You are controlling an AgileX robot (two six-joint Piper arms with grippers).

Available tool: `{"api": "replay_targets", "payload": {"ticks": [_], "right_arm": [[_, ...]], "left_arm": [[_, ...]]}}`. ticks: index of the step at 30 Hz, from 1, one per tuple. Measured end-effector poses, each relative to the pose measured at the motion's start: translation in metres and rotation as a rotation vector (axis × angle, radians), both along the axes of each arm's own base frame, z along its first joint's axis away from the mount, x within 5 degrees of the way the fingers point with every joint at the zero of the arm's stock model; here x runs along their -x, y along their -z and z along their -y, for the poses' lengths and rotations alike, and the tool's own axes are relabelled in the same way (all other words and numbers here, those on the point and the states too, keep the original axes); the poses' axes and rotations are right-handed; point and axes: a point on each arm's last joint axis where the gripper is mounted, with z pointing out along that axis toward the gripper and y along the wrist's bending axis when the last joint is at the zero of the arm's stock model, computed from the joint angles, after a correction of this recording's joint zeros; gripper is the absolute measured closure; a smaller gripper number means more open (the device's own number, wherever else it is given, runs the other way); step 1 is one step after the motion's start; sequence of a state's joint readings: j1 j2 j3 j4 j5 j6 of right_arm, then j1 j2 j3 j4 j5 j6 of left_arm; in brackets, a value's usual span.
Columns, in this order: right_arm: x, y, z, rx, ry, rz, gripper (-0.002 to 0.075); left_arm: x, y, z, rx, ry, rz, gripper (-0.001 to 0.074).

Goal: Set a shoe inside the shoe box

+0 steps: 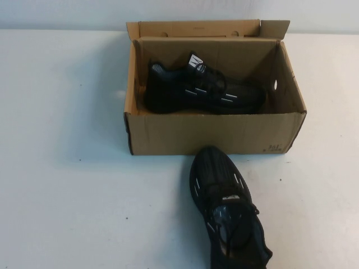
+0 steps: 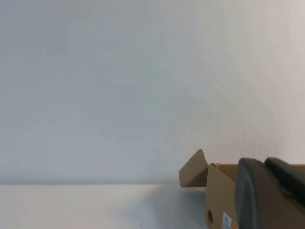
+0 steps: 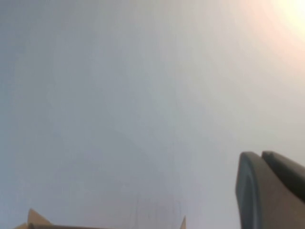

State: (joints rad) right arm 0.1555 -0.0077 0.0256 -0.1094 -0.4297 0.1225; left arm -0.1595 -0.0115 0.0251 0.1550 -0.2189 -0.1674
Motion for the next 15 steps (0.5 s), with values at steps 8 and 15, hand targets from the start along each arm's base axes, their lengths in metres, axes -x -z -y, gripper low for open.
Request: {"api": "replay_targets", "payload": {"ticks": [8,15], "right_arm": [[0.007,-0.011,0.000,-0.048,-0.026,0.138,0.0742],[0.024,-0.028,0.007,-0.177,-0.048,0.389,0.0742]], "left_arm": [[0.005,-0.012,0.001,0.192,0.088,0.104,0.0738],[0.023,-0.038,0.002,0.345,0.242,0.412,0.0738]]}}
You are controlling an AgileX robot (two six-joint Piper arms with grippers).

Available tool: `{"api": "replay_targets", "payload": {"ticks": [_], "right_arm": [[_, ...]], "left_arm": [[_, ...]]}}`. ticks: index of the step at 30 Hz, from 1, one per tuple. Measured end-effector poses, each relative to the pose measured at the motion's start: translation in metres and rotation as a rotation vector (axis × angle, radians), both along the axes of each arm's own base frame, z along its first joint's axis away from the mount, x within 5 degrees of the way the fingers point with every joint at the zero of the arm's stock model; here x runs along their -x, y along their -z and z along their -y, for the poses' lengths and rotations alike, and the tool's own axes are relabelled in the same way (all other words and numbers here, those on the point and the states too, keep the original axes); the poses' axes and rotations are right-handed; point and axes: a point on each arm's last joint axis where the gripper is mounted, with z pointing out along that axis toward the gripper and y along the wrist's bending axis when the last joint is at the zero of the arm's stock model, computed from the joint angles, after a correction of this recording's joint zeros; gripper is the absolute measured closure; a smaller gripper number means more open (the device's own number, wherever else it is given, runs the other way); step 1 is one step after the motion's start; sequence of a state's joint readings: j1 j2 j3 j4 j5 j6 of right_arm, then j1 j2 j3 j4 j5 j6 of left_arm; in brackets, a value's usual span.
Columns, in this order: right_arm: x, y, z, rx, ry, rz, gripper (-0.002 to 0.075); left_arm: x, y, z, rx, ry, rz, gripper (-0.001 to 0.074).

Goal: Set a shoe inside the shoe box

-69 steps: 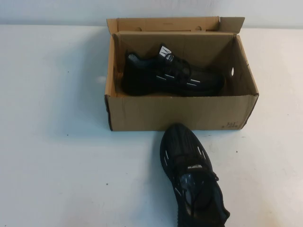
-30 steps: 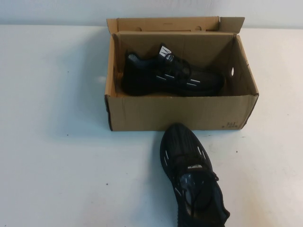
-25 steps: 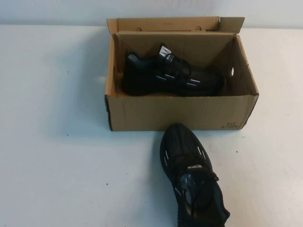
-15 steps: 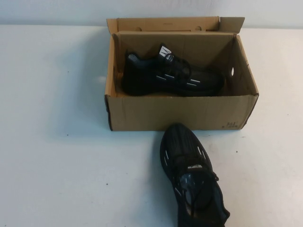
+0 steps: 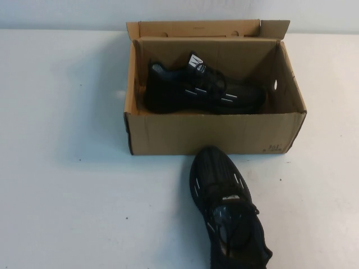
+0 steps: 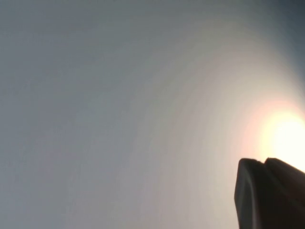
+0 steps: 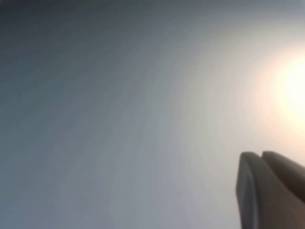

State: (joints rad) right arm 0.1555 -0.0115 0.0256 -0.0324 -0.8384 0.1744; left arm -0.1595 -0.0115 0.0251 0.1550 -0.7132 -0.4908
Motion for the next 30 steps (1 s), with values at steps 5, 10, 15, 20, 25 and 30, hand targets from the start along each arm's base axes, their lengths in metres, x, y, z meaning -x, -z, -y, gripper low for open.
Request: {"api": "replay_targets", "payload": {"ticks": [5,10,15,20,25,30], "right_arm": [[0.007,-0.014,0.009,-0.143,-0.039,0.069,0.0742],[0.023,-0.058,0.012,-0.203,-0.117,0.111,0.0742],[0.047,-0.106,0.013,-0.205,-0.169,0.084,0.0742],[0.050,-0.139,0.008,-0.159,-0.194,-0.152,0.0742],[0.009,-0.147,-0.003,-0.095,-0.196,-0.570,0.0742],[-0.030,-0.125,-0.012,0.007,-0.164,-0.909,0.0742]], "left_arm": [[0.009,-0.014,0.001,-0.012,0.012,0.112,0.0738],[0.024,-0.055,0.000,-0.033,-0.012,0.184,0.0738],[0.045,-0.099,-0.006,-0.023,-0.049,0.206,0.0738],[0.058,-0.126,-0.013,-0.040,-0.113,0.083,0.0738],[0.032,-0.133,-0.016,-0.049,-0.159,-0.245,0.0738],[0.000,-0.111,-0.019,-0.151,-0.263,-0.579,0.0739]]}}
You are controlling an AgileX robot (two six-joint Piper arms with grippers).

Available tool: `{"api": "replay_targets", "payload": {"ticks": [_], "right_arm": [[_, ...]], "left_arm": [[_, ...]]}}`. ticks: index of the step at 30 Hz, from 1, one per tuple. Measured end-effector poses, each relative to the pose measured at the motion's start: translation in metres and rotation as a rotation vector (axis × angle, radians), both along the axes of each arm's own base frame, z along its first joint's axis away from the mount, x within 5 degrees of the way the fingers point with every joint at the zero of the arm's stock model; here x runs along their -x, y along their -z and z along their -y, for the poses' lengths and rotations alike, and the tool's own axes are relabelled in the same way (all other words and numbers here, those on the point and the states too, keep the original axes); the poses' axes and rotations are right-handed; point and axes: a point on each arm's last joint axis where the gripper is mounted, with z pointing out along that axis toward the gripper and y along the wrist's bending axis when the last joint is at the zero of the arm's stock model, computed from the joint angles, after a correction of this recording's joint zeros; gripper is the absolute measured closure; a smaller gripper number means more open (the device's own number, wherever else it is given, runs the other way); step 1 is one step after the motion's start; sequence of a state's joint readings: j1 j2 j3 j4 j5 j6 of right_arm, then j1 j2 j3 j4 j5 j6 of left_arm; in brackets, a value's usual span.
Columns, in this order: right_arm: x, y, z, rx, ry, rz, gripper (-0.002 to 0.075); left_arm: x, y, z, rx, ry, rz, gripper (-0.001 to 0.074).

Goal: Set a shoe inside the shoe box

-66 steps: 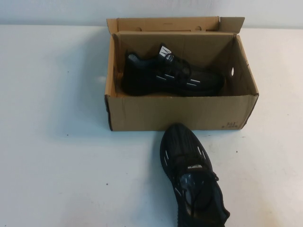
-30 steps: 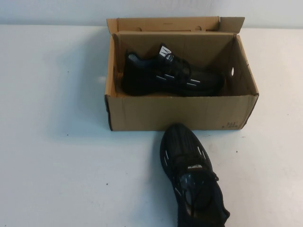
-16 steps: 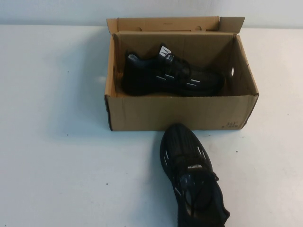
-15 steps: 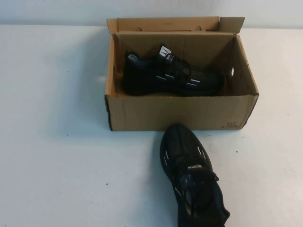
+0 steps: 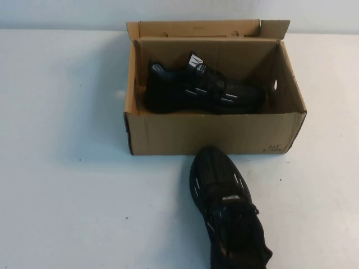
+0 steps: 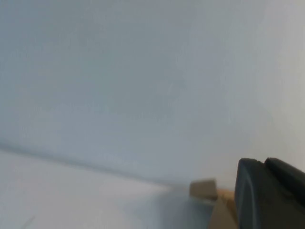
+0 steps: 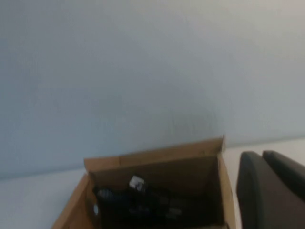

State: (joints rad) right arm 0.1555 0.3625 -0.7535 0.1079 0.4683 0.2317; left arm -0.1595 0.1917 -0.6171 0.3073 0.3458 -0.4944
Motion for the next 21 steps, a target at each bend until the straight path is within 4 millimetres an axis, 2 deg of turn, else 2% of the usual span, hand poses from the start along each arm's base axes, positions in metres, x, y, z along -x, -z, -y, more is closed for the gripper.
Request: {"api": "replay_targets", "payload": {"ticks": [5,8,11,16,21], "right_arm": [[-0.012,0.018,-0.009,-0.034,-0.077,-0.209,0.0742],[-0.017,0.031,-0.017,-0.054,-0.148,-0.350,0.0742],[-0.022,0.035,-0.027,0.003,-0.257,-0.407,0.0742],[-0.032,0.010,-0.041,0.071,-0.420,-0.427,0.0742],[-0.058,-0.007,-0.050,0.159,-0.530,-0.577,0.0742]], "left_arm": [[-0.008,0.028,-0.002,0.029,-0.032,-0.263,0.0738],[-0.006,0.037,0.001,0.094,0.001,-0.365,0.0738],[-0.005,0.042,0.005,0.100,0.045,-0.422,0.0738],[-0.002,0.046,0.014,0.019,0.149,-0.471,0.0738],[-0.005,0.050,0.020,-0.006,0.201,-0.536,0.0738]]}}
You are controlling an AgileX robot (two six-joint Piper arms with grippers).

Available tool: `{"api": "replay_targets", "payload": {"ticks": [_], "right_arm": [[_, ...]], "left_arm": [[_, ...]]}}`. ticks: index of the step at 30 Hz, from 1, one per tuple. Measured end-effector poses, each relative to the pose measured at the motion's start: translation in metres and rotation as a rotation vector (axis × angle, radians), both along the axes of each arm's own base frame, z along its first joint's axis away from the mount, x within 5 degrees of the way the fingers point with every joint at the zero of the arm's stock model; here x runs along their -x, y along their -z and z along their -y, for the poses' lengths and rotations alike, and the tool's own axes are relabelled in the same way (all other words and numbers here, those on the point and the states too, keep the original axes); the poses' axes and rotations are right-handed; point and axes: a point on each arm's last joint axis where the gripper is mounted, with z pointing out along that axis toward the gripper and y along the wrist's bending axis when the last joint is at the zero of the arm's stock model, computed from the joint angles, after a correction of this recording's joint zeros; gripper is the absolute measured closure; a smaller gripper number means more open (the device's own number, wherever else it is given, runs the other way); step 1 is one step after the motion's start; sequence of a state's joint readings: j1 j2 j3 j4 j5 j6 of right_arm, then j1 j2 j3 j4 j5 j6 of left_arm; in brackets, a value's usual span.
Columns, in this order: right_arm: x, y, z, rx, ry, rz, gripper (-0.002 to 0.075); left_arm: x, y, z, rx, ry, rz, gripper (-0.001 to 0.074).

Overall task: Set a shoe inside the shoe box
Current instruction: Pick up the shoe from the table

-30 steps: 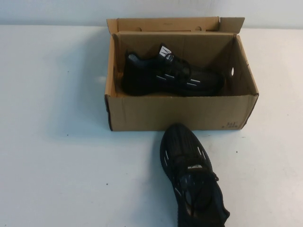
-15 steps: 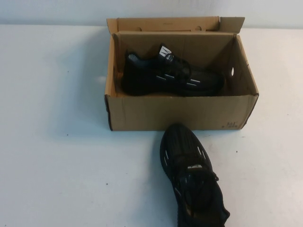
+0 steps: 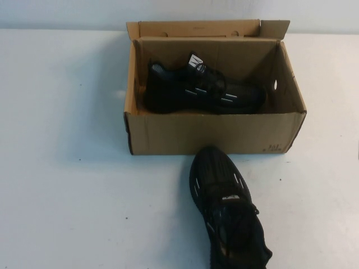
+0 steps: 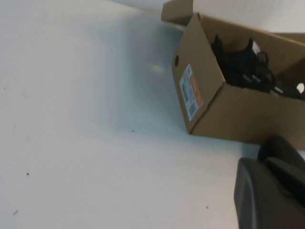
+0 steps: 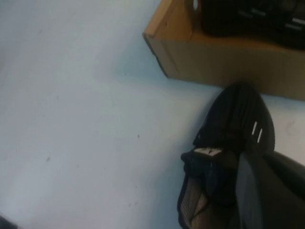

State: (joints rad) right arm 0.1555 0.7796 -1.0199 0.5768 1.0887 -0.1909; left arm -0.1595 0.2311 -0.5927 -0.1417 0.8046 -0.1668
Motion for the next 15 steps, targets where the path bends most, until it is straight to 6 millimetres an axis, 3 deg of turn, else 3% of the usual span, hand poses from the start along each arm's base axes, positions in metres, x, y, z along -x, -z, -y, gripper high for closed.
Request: {"api": "replay_targets", "payload": {"ticks": [5,9,15], "right_arm": [[-0.023,-0.006,-0.012,0.044,-0.084,-0.075,0.0742],[-0.029,-0.001,-0.026,0.073,-0.172,-0.104,0.0742],[-0.027,0.012,-0.043,0.226,-0.253,-0.124,0.0742]], "left_arm": [[-0.012,0.007,0.003,-0.032,0.019,-0.114,0.0738],[-0.023,0.010,0.007,-0.029,0.038,-0.192,0.0738],[-0.038,-0.008,0.016,-0.024,0.120,-0.205,0.0738]]}}
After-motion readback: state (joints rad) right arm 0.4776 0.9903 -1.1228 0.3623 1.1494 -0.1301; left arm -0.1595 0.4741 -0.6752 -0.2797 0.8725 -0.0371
